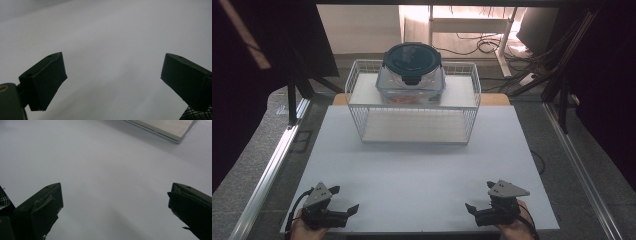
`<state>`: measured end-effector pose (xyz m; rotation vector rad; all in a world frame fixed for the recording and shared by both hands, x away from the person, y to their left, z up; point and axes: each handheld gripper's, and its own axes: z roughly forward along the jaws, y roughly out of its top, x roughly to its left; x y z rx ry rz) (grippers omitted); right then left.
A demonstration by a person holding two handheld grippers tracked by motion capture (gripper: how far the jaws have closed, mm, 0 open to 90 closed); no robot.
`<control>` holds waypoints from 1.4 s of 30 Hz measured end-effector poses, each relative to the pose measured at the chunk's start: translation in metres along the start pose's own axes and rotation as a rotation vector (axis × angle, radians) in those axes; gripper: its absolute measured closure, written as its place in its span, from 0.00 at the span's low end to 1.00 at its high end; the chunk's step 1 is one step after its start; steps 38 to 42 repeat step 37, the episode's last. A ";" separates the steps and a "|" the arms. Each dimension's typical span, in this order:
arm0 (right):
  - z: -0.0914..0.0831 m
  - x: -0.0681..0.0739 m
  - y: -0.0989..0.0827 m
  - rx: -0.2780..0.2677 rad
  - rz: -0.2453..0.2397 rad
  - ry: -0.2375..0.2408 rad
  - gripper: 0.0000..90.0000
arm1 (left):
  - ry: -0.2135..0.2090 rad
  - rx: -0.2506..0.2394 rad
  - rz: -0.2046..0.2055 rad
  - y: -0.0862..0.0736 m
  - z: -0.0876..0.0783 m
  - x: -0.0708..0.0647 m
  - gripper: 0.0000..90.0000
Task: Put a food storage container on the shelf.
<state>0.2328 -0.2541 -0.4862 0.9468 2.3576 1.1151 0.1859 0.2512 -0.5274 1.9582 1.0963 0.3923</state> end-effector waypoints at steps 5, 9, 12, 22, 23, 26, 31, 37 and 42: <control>-0.003 -0.005 -0.006 0.005 0.019 -0.013 0.00 | 0.007 0.001 -0.012 -0.003 -0.002 0.003 0.06; -0.005 -0.008 -0.011 0.013 0.032 -0.020 0.00 | 0.007 0.005 -0.020 -0.005 -0.003 0.006 0.06; -0.006 -0.010 -0.014 0.020 0.041 -0.023 0.00 | 0.010 0.007 -0.026 -0.006 -0.003 0.008 0.06; -0.006 -0.013 -0.024 0.048 0.059 -0.036 0.00 | 0.010 0.038 -0.034 -0.007 0.001 0.009 0.06; -0.006 -0.013 -0.025 0.052 0.059 -0.035 0.00 | 0.011 0.040 -0.038 -0.007 0.001 0.009 0.06; -0.004 -0.013 -0.028 0.072 0.069 -0.028 0.00 | 0.010 0.045 -0.039 -0.007 0.001 0.010 0.06; 0.000 -0.011 -0.033 0.119 0.078 -0.010 0.00 | 0.011 0.058 -0.041 -0.007 0.003 0.010 0.07; 0.001 -0.010 -0.034 0.135 0.079 -0.008 0.00 | 0.008 0.063 -0.040 -0.007 0.004 0.010 0.07; 0.001 -0.010 -0.034 0.135 0.079 -0.008 0.00 | 0.008 0.063 -0.040 -0.007 0.004 0.010 0.07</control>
